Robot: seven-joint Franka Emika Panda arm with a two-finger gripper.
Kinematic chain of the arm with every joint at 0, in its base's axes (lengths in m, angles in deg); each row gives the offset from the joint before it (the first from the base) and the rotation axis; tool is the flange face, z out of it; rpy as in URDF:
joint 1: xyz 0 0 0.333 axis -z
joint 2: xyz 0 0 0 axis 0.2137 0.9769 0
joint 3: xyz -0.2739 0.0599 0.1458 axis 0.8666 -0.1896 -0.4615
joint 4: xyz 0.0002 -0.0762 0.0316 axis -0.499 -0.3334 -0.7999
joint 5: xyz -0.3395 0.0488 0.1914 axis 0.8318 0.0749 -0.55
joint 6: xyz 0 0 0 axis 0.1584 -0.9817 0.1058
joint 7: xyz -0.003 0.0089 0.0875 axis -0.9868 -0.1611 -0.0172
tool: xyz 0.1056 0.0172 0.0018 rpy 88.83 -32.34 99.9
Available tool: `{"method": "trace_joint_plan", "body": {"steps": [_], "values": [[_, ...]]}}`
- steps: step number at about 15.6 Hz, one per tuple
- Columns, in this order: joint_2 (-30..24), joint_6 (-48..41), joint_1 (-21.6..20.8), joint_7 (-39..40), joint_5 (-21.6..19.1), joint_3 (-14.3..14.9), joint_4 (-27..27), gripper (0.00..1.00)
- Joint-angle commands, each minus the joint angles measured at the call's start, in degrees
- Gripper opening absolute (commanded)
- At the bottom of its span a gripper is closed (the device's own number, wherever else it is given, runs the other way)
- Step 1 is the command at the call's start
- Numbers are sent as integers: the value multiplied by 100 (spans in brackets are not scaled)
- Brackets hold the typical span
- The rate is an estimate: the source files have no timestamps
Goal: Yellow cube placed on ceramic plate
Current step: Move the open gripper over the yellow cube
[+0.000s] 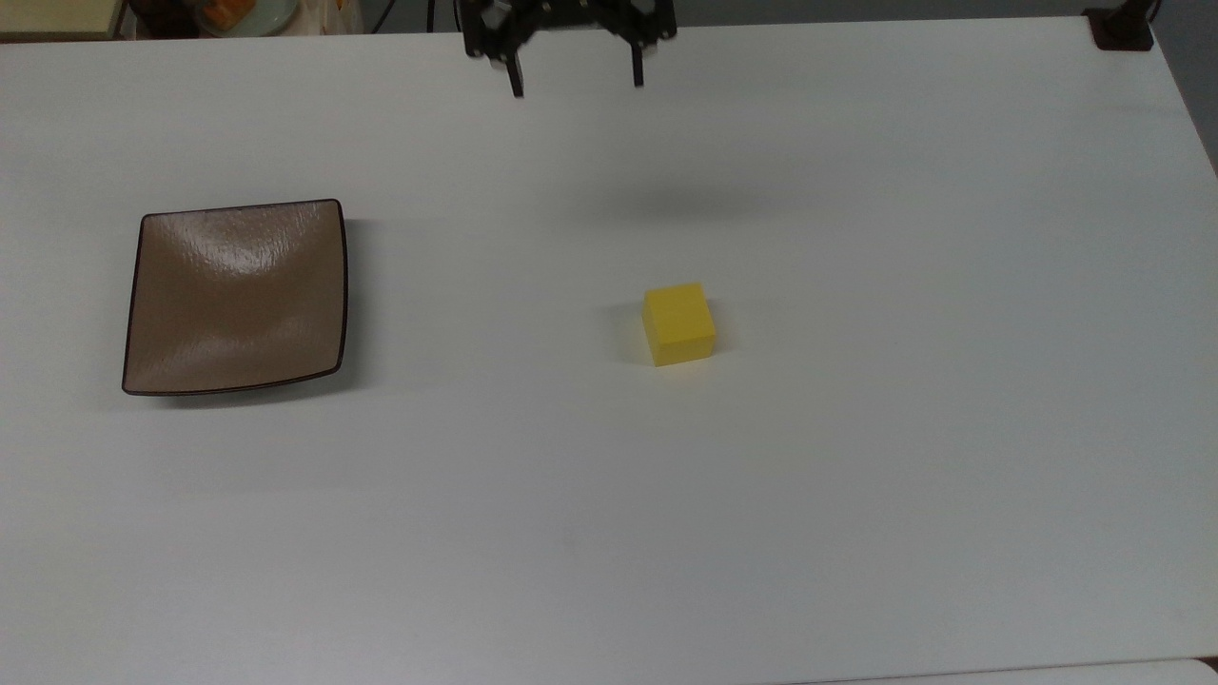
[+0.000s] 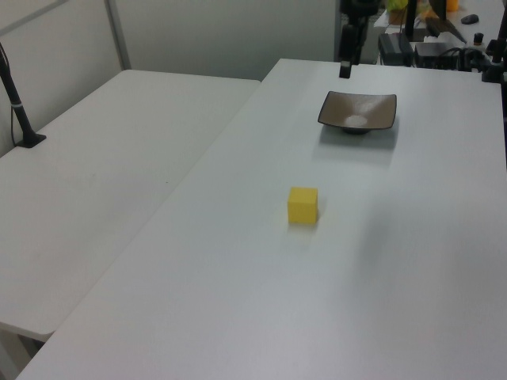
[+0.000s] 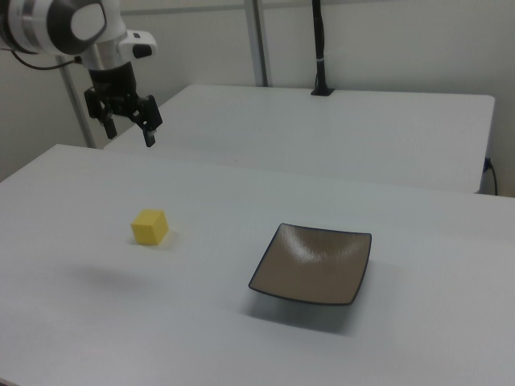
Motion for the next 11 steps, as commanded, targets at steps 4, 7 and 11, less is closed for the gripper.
{"method": "trace_joint_plan", "body": {"steps": [4, 7, 11], "values": [[1184, 326, -384, -50, -98, -13, 813, 100], [1412, 634, -471, -50, -89, -31, 787, 100], [1659, 1029, -551, -32, -98, -39, 699, 100]]}}
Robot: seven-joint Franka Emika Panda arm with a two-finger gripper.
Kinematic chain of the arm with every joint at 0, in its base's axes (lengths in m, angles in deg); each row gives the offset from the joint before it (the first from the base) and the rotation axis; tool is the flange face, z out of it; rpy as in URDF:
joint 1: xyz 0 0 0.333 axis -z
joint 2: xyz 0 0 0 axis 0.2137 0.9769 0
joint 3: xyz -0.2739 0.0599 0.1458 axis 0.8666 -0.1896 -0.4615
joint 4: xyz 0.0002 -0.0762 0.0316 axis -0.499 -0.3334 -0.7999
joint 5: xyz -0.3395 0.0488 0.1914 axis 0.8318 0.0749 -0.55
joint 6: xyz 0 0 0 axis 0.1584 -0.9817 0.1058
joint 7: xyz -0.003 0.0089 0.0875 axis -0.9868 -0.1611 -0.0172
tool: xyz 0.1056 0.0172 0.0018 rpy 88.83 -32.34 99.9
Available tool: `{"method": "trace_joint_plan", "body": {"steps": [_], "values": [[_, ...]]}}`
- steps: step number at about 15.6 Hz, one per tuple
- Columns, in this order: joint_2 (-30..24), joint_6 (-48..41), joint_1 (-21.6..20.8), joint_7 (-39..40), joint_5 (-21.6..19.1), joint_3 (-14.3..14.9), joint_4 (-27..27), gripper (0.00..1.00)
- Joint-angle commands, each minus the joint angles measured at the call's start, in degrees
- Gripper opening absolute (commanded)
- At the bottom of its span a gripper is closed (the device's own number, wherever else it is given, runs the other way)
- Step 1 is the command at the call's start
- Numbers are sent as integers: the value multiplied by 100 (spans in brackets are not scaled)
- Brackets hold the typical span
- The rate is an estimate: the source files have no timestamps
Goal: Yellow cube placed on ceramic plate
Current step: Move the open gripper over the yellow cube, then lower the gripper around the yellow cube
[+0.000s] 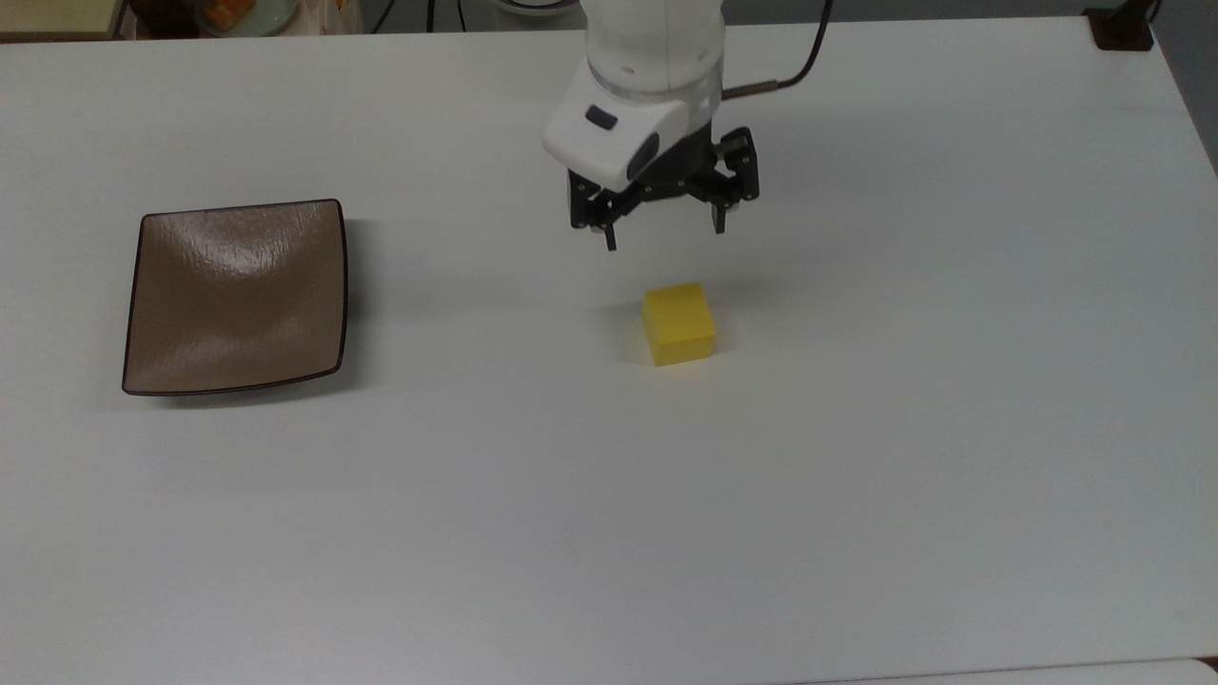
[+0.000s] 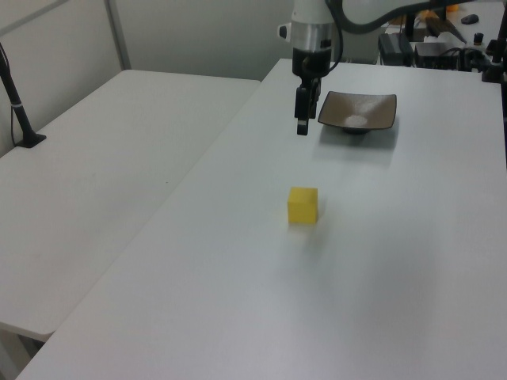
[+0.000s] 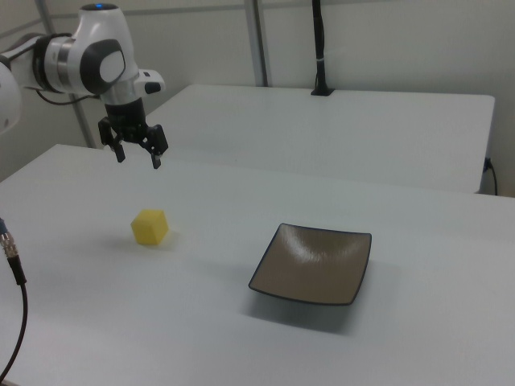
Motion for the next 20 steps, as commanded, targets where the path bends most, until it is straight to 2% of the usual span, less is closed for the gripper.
{"method": "trace_joint_plan", "body": {"steps": [1, 11, 13, 15, 20], "values": [[229, 415, -86, -32, -106, 16, 49, 100], [519, 749, -271, 20, 86, -28, -187, 100], [519, 1056, -297, -14, 402, -71, -424, 100], [510, 1364, -306, -32, 596, -238, -697, 100], [519, 1454, -306, -620, 1149, -274, -1014, 100]]}}
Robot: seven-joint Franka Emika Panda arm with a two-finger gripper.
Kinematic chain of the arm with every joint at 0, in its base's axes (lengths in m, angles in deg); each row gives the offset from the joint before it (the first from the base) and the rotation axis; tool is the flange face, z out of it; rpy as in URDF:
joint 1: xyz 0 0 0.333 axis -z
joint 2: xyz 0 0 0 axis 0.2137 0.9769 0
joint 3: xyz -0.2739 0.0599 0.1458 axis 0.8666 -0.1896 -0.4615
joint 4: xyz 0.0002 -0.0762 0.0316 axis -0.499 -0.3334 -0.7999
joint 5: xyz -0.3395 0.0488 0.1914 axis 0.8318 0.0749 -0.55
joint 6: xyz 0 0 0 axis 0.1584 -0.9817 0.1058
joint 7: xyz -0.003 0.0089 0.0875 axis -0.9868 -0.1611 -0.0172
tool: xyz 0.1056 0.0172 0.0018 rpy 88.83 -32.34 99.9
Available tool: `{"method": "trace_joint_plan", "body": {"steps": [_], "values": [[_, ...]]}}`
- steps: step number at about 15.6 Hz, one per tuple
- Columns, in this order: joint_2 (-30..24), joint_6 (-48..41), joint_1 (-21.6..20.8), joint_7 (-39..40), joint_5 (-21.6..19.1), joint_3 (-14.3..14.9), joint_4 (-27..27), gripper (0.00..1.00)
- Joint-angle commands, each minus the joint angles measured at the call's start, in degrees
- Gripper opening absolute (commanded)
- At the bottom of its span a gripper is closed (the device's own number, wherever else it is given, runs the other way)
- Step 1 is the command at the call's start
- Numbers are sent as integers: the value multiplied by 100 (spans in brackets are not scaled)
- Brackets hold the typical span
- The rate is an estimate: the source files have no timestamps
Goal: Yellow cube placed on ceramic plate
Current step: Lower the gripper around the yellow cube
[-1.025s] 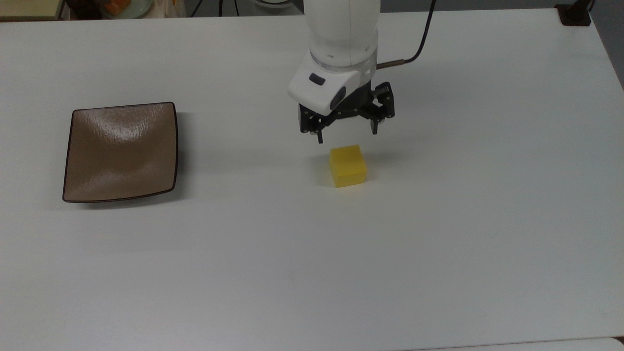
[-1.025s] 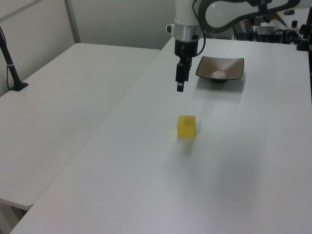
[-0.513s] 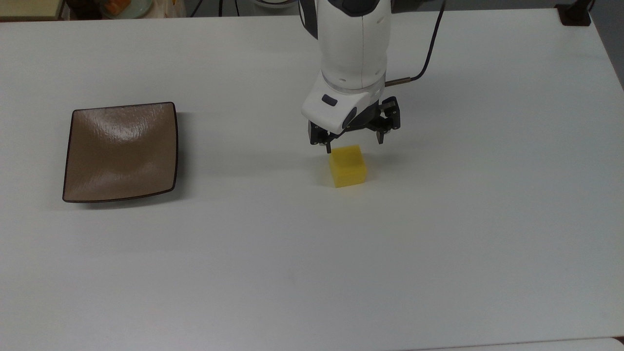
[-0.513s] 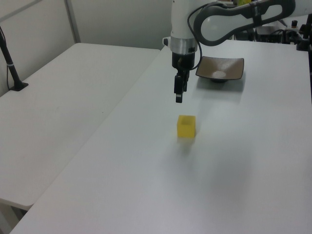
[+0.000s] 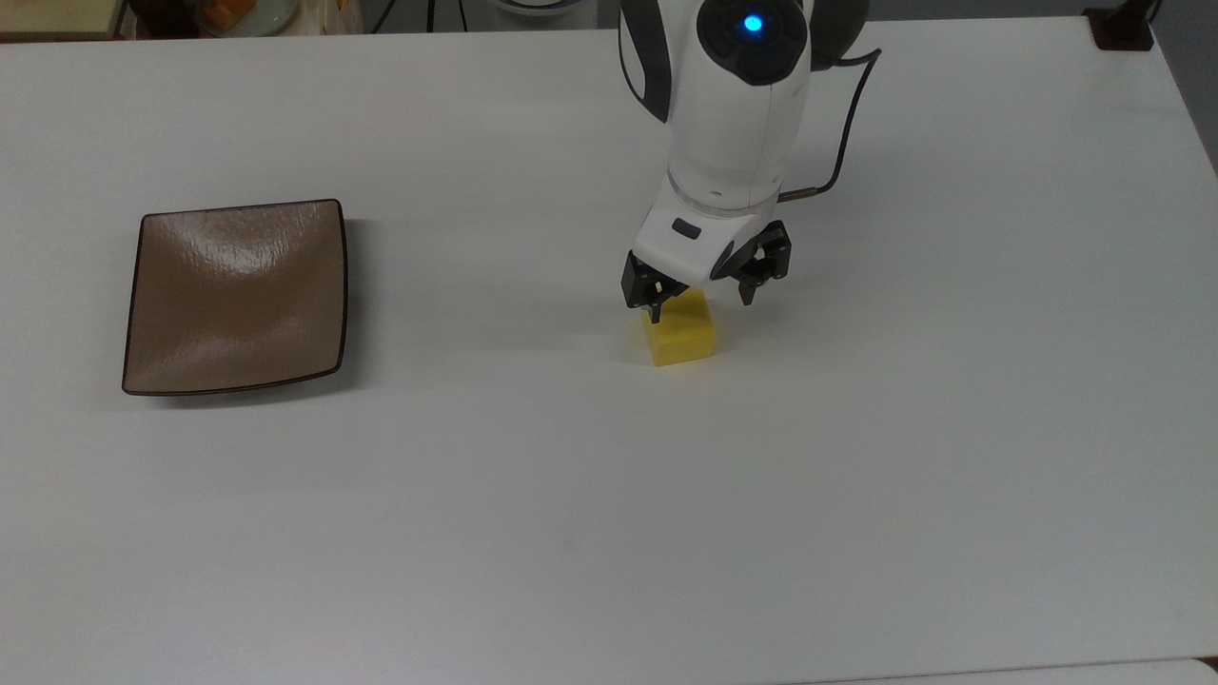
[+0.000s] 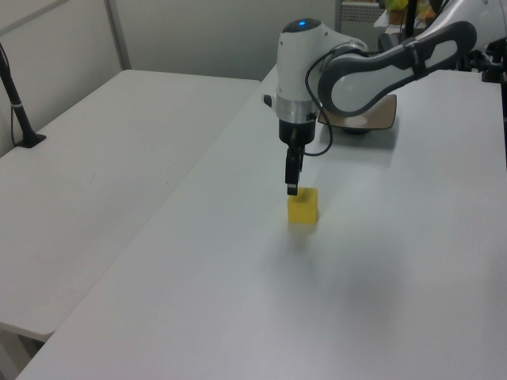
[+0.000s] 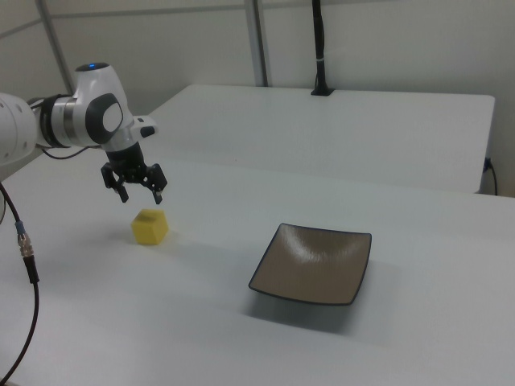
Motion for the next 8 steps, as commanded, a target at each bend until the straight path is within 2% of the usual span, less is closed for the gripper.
{"method": "trace_joint_plan", "body": {"steps": [1, 4, 8], "values": [[-122, 175, -17, -384, 490, -50, -401, 100], [-88, 192, -9, -384, 570, -59, -498, 100], [-61, 754, 0, -393, 588, -59, -814, 100]]}}
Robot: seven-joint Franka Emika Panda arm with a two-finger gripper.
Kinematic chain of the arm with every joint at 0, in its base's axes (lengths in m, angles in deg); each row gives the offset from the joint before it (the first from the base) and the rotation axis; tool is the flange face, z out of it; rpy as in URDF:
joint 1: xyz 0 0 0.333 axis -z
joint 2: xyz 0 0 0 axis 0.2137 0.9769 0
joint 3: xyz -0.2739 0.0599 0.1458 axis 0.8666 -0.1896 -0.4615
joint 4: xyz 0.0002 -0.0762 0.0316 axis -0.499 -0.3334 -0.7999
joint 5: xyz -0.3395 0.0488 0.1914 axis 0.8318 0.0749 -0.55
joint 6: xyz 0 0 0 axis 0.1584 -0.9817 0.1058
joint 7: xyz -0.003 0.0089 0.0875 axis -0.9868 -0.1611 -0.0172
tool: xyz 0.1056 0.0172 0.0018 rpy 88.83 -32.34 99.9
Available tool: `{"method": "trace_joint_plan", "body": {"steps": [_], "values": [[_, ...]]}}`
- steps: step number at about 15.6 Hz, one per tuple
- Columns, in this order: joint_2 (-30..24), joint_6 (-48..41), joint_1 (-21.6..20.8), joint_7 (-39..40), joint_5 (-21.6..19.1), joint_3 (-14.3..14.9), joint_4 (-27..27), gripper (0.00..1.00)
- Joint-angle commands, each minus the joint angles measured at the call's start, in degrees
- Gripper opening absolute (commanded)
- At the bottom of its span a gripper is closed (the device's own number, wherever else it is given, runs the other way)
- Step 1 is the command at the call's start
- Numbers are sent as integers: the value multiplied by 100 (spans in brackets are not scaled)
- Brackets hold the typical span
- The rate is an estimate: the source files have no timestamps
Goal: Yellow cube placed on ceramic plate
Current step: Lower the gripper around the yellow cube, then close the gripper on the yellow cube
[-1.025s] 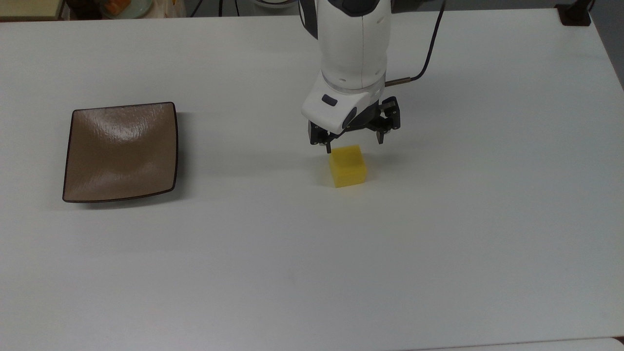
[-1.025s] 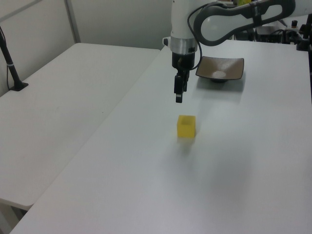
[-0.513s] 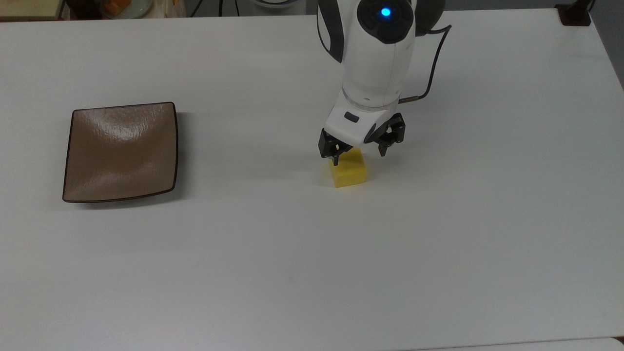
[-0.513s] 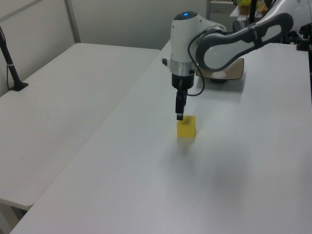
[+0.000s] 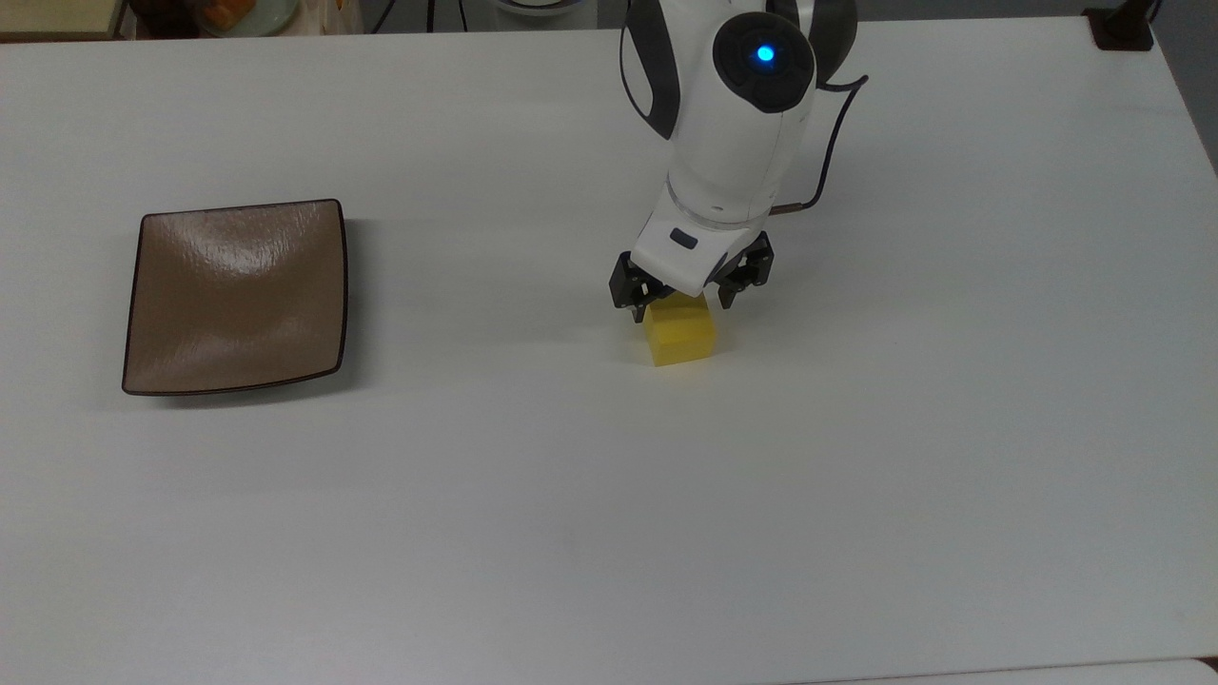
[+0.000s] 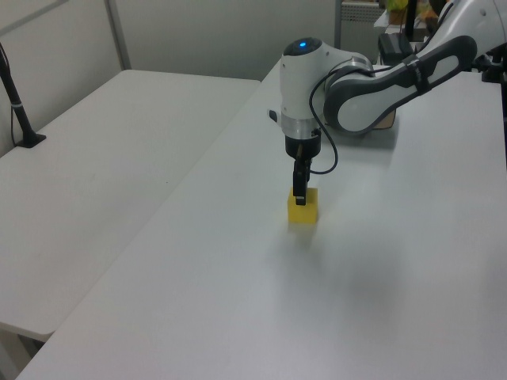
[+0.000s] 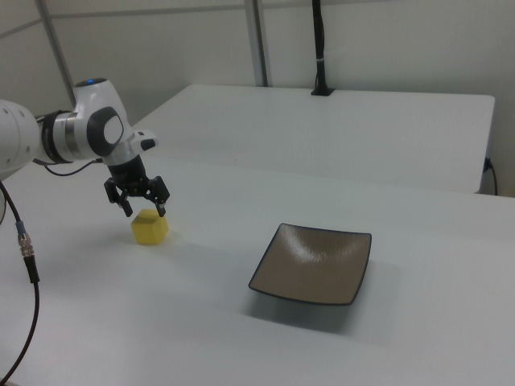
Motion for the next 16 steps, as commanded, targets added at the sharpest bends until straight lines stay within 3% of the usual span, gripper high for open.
{"method": "trace_joint_plan", "body": {"steps": [1, 9, 12, 16], "values": [[-75, 601, 0, -160, 161, -20, -461, 100], [-22, 654, 26, -152, 161, -20, -523, 100], [-13, 654, 35, -152, 161, -20, -523, 92], [-13, 654, 35, -152, 161, -20, -532, 71]]}}
